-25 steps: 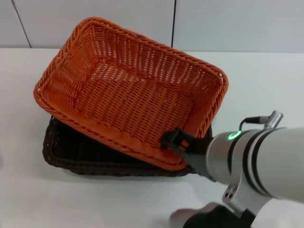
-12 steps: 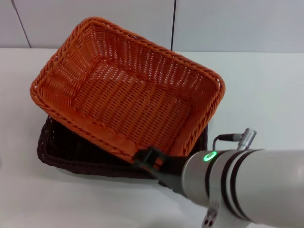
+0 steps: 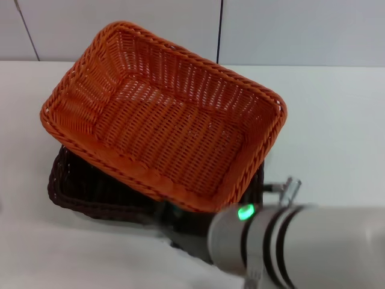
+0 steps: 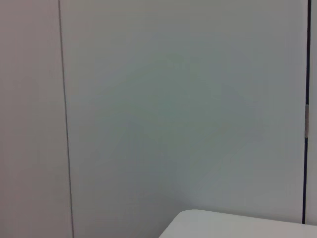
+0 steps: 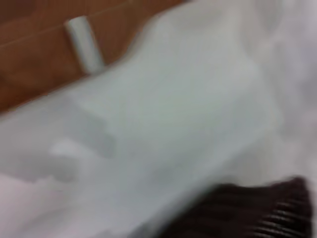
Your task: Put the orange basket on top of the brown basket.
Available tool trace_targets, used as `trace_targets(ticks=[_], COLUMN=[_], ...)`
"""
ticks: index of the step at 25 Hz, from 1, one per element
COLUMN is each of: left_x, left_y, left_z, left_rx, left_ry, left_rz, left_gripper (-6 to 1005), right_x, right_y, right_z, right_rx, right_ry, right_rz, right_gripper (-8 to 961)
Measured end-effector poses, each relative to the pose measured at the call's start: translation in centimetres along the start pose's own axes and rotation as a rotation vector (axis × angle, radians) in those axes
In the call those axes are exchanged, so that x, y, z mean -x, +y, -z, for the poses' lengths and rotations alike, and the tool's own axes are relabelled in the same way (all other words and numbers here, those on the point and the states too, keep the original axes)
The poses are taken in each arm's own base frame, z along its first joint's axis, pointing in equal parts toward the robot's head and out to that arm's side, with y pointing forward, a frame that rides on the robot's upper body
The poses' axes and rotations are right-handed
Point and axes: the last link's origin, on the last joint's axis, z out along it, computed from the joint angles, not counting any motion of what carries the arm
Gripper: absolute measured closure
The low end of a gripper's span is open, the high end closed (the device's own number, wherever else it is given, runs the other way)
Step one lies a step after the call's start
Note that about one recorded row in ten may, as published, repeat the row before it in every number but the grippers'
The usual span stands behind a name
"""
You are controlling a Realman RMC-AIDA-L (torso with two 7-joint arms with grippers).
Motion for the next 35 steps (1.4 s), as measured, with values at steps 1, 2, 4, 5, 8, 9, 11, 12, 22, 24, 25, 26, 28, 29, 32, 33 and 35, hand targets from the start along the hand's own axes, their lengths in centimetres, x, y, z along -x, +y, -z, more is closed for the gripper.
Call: trace_targets(ticks=[1, 2, 4, 5, 8, 9, 11, 12, 22, 24, 25, 26, 28, 29, 32, 33, 35], left_x=[0.0, 0.0, 0.0, 0.0, 0.1, 0.1, 0.0, -0.1, -1.1, -1.5, -1.6, -1.7, -1.9, -2.0, -2.3, -2.4, -2.4], left_y=[0.0, 0.0, 0.1, 0.1, -0.1, -0.2, -0.3, -0.3, -1.2, -1.0, -1.0, -0.9, -0.8, -0.7, -0.3, -0.2, -0.1], left_z=[0.0, 0.0, 0.0, 0.0, 0.2, 0.2, 0.3, 0.3, 0.4, 0.5, 0.5, 0.5, 0.4, 0.4, 0.4, 0.4, 0.4], left_rx=[0.000, 0.002, 0.003, 0.004, -0.002, -0.005, -0.009, -0.012, -0.041, -0.037, -0.036, -0.035, -0.032, -0.028, -0.011, -0.007, -0.003], left_ry=[0.000, 0.000, -0.001, -0.001, -0.001, 0.003, 0.015, 0.022, 0.097, 0.119, 0.129, 0.135, 0.144, 0.151, 0.169, 0.172, 0.174], left_rz=[0.000, -0.002, -0.002, -0.003, -0.001, 0.001, 0.004, 0.005, 0.083, 0.084, 0.085, 0.086, 0.086, 0.085, 0.078, 0.077, 0.075], left_gripper=[243, 243, 243, 243, 243, 243, 243, 243, 243, 243, 243, 243, 243, 243, 243, 243, 243], right_x=[-0.6, -0.6, -2.1, -3.0, -7.2, -9.0, -12.3, -13.7, -21.4, -20.1, -19.3, -18.5, -16.4, -16.4, -15.7, -15.7, -15.7], right_y=[-1.1, -1.1, -2.3, -2.8, -4.4, -4.6, -4.2, -3.7, 12.3, 16.6, 18.3, 20.1, 24.6, 24.6, 28.3, 29.1, 30.2], right_z=[0.1, 0.1, -0.1, -0.2, -0.3, -0.1, 0.4, 0.9, 6.8, 6.6, 6.6, 6.8, 8.0, 8.0, 8.9, 9.0, 9.0], right_rx=[-0.072, -0.072, -0.157, -0.204, -0.372, -0.441, -0.587, -0.665, -1.383, -1.547, -1.614, -1.713, -1.953, -1.953, -2.120, -2.151, -2.165], right_ry=[-0.008, -0.008, 0.000, 0.006, 0.056, 0.084, 0.134, 0.157, 0.299, 0.318, 0.323, 0.309, 0.240, 0.240, 0.210, 0.201, 0.175], right_rz=[-0.040, -0.040, -0.098, -0.128, -0.252, -0.311, -0.455, -0.529, -1.378, -1.434, -1.443, -1.443, -1.444, -1.444, -1.483, -1.498, -1.531], right_gripper=[336, 336, 335, 335, 335, 335, 336, 336, 335, 335, 335, 335, 334, 334, 332, 332, 332])
